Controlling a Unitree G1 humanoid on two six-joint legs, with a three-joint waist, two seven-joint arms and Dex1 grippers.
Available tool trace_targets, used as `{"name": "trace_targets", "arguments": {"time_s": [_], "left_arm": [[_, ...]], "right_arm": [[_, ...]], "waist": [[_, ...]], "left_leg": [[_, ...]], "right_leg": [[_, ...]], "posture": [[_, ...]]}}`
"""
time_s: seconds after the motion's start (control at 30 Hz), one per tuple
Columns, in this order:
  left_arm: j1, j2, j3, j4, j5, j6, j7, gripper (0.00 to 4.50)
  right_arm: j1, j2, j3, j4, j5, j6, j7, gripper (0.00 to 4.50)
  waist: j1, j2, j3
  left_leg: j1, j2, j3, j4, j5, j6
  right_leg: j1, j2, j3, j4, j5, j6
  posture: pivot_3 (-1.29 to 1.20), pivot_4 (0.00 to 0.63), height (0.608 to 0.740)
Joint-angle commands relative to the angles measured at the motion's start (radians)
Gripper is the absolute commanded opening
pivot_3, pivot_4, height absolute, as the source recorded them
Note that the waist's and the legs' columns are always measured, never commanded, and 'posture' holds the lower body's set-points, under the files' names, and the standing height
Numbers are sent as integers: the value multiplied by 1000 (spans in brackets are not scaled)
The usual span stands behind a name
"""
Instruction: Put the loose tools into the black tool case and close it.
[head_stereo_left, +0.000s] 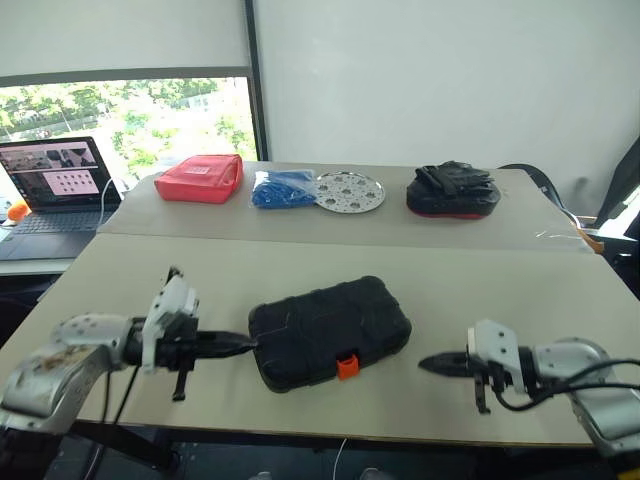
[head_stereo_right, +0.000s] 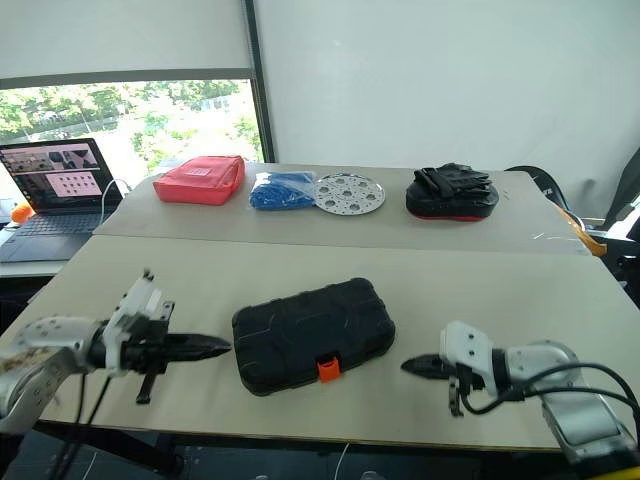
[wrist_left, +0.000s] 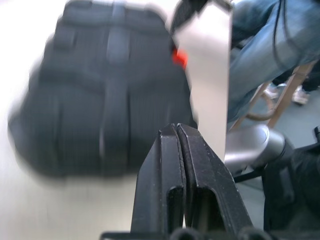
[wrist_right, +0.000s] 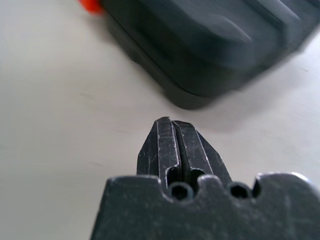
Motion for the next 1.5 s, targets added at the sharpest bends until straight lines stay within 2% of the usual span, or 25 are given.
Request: {"name": "trace_targets", "arguments": {"time_s": [0.03, 0.13, 0.2, 0.37, 0.57, 0.83, 1.07, 1.5], "left_arm": [[-157, -99, -158, 74, 146, -6, 81, 111], [-251, -192, -243, 171, 258, -54, 133, 111], [-294, -241, -275, 207, 283, -61, 138, 111], [-343, -294, -342, 274, 368, -93, 129, 111], [-361, -318, -380, 332, 446, -109, 148, 111], [-355, -350, -387, 358, 472, -80, 173, 111], [-343, -346, -409, 391, 509, -38, 186, 111], [-306, -340, -490, 402, 554, 58, 160, 111]], "right_arm": [[61, 61, 49, -191, 34, 72, -69, 0], [58, 144, 128, -258, -2, 112, -137, 0], [35, 181, 162, -267, -28, 121, -169, 0], [-34, 243, 208, -255, -82, 141, -235, 0], [-89, 279, 232, -215, -134, 138, -276, 0], [-134, 313, 249, -145, -188, 107, -299, 0], [-143, 346, 227, -127, -198, 98, -323, 0], [-204, 390, 220, -66, -220, 115, -361, 0]], "waist": [[1, -1, 0], [-12, -1, 0], [-14, -1, 0], [-9, -1, 0], [-1, -1, 0], [-3, -1, -1], [-8, -1, -1], [-18, -1, -4]], "left_leg": [[0, 0, 0, 0, 0, 0], [-1, 0, 0, 1, 0, 0], [-1, 0, 0, 1, 0, 0], [-2, 0, -1, 1, 0, 0], [-2, -1, -1, 1, 0, 0], [2, 0, -1, 1, 0, 0], [14, 0, -1, 1, 1, 0], [21, 0, -1, 0, 1, 0]], "right_leg": [[0, 0, 0, 0, 0, 0], [-1, 2, 1, 0, 0, 0], [-2, 2, 2, 0, 1, 0], [-3, 2, 2, 0, 1, 0], [-2, 2, 2, 0, 1, 0], [1, 2, 2, 1, 1, 0], [14, 3, 1, 0, -2, 5], [20, 4, 3, 0, -3, 6]], "posture": [[0, 150, 740], [0, 150, 740], [0, 150, 740], [0, 150, 740], [0, 150, 740], [0, 150, 740], [0, 150, 740], [0, 150, 740]]}}
